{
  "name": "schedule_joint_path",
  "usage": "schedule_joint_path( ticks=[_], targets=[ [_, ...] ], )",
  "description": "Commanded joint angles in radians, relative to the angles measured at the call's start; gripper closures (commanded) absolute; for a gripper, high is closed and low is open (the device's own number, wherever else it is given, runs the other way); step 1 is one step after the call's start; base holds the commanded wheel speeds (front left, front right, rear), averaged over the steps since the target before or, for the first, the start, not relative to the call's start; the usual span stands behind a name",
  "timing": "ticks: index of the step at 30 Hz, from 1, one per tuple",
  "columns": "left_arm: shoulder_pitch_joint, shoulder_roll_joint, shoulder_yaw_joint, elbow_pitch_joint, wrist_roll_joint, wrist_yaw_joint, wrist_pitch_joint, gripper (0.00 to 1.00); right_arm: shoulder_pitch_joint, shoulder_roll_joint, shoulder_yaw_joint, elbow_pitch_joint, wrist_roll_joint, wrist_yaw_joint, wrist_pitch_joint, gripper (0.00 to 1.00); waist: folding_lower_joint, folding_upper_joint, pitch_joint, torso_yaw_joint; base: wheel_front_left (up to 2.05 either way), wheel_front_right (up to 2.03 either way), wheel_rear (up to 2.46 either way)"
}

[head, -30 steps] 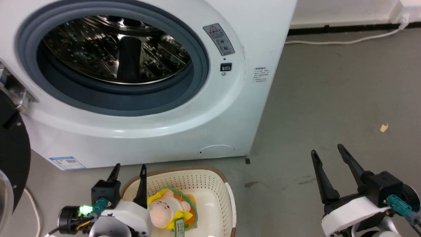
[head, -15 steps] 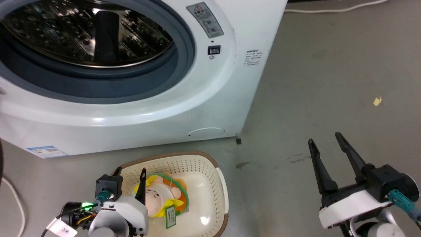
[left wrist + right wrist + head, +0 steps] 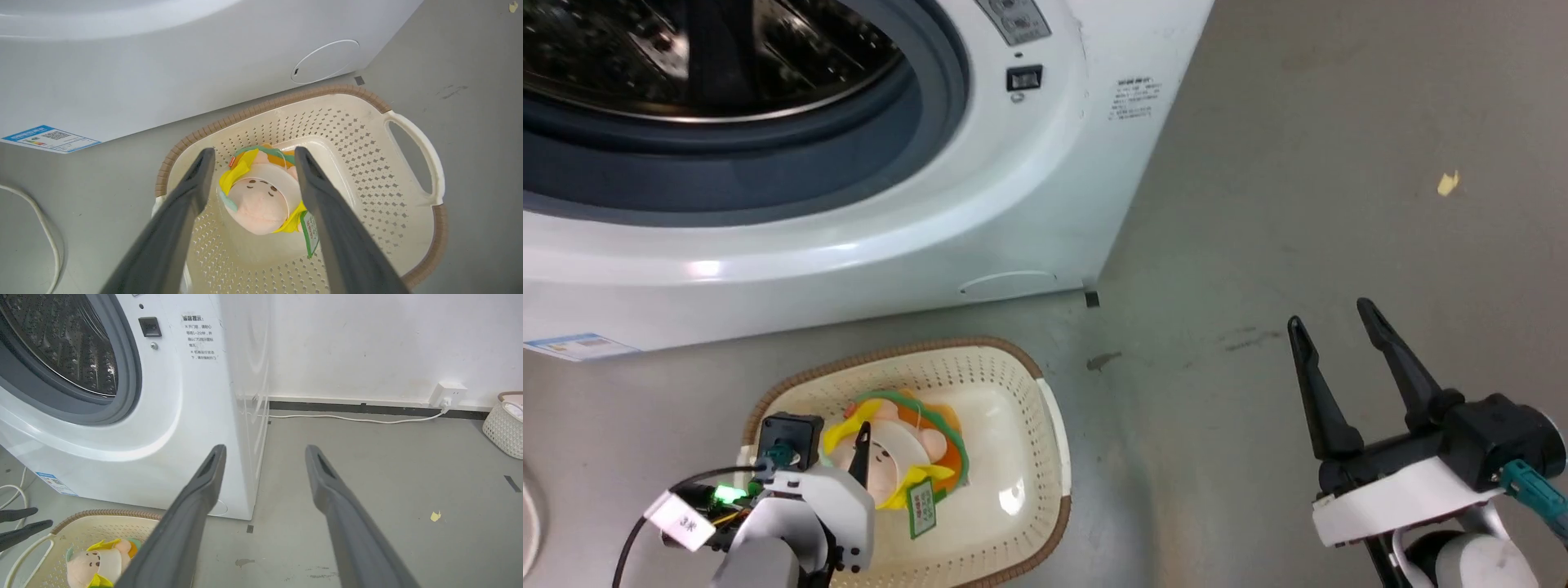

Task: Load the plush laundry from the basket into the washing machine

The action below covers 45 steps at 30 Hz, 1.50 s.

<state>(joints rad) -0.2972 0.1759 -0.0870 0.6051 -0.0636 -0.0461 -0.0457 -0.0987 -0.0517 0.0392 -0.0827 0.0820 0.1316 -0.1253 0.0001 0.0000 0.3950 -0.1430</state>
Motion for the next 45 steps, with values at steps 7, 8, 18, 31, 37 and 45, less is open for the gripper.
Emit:
schedule_joint_path(
  ticks=[7,8,18,31,37,45],
  targets=[
    [-0.077,0.028,-0.030,0.098,-0.006,-0.015,0.039,0.00,-0.038,0.001,0.010,-0.024,0.024,-0.001,-0.021,0.00,-0.0001,0.0000,0.069,-0.028,0.00,0.00,0.00],
    [-0.086,0.030,-0.035,0.109,-0.007,-0.017,0.046,0.00,-0.040,0.001,0.012,-0.025,0.026,-0.001,-0.024,0.00,-0.0001,0.0000,0.077,-0.031,0.00,0.00,0.00],
    [-0.181,0.061,-0.075,0.217,-0.010,-0.023,0.106,0.00,-0.072,0.001,0.002,-0.044,0.064,-0.001,-0.044,0.00,-0.0001,0.0000,0.168,-0.066,0.00,0.00,0.00],
    [-0.286,0.115,-0.131,0.353,-0.013,-0.026,0.155,0.00,-0.108,0.001,-0.007,-0.068,0.130,-0.001,-0.071,0.00,-0.0001,0.0000,0.292,-0.119,0.00,0.00,0.00],
    [-0.332,0.140,-0.150,0.413,-0.019,-0.011,0.156,0.00,-0.125,0.001,0.004,-0.079,0.149,-0.001,-0.084,0.00,-0.0001,0.0000,0.350,-0.141,0.00,0.00,0.00],
    [-0.382,0.155,-0.173,0.497,-0.039,-0.002,0.171,0.00,-0.147,0.001,0.018,-0.089,0.167,-0.001,-0.100,0.00,-0.0001,0.0000,0.417,-0.161,0.00,0.00,0.00]
  ],
)
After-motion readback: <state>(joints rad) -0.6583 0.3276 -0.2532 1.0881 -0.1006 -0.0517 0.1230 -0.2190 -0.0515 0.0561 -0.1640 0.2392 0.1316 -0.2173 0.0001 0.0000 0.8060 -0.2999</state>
